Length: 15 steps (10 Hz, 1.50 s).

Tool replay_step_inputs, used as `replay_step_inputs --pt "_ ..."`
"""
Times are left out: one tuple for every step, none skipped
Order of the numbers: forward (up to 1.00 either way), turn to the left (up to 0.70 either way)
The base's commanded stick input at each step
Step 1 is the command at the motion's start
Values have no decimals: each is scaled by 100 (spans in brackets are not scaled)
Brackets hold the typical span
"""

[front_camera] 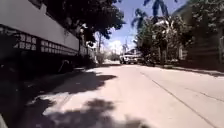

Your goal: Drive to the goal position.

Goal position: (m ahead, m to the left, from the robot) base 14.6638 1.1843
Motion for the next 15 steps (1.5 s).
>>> replay_step_inputs --pt "100 0" --pt "100 0" --pt "100 0" --pt "100 0" --pt "100 0" --pt "100 0" --pt "100 0" --pt "100 0" --pt "100 -2" --pt "100 -14" --pt "100 -25" --pt "100 0" --pt "100 0" --pt "100 0" --pt "100 0"
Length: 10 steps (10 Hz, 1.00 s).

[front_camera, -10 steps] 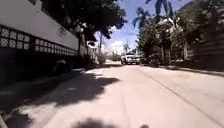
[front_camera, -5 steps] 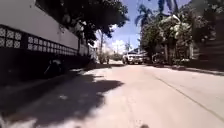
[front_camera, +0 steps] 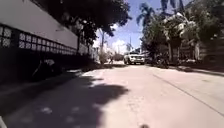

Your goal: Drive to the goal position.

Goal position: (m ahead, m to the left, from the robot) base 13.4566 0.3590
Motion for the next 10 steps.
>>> replay_step_inputs --pt "100 0" --pt "100 0" --pt "100 0" --pt "100 0" --pt "100 0" --pt "100 0" --pt "100 0" --pt "100 0" --pt "100 0" --pt "100 0"
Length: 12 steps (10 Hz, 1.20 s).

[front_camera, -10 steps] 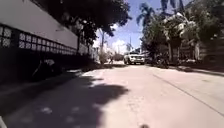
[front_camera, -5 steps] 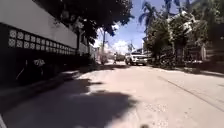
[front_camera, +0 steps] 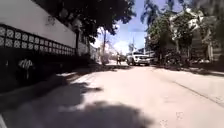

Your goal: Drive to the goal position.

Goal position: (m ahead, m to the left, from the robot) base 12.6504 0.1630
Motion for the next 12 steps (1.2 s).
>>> replay_step_inputs --pt "100 0" --pt "100 0" --pt "100 0" --pt "100 0" --pt "100 0" --pt "100 0" --pt "100 0" --pt "100 0" --pt "100 0" --pt "100 0" --pt "100 0" --pt "100 -14"
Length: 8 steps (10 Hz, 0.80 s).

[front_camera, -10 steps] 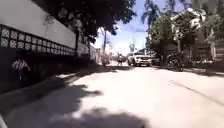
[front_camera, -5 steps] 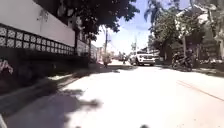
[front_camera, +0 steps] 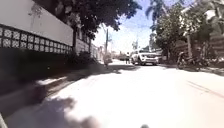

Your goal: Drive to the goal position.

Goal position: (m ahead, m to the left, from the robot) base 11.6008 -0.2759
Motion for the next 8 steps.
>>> replay_step_inputs --pt "100 -16" --pt "100 0" --pt "100 0" --pt "100 0" --pt "100 0" --pt "100 0" --pt "100 0" --pt "100 0"
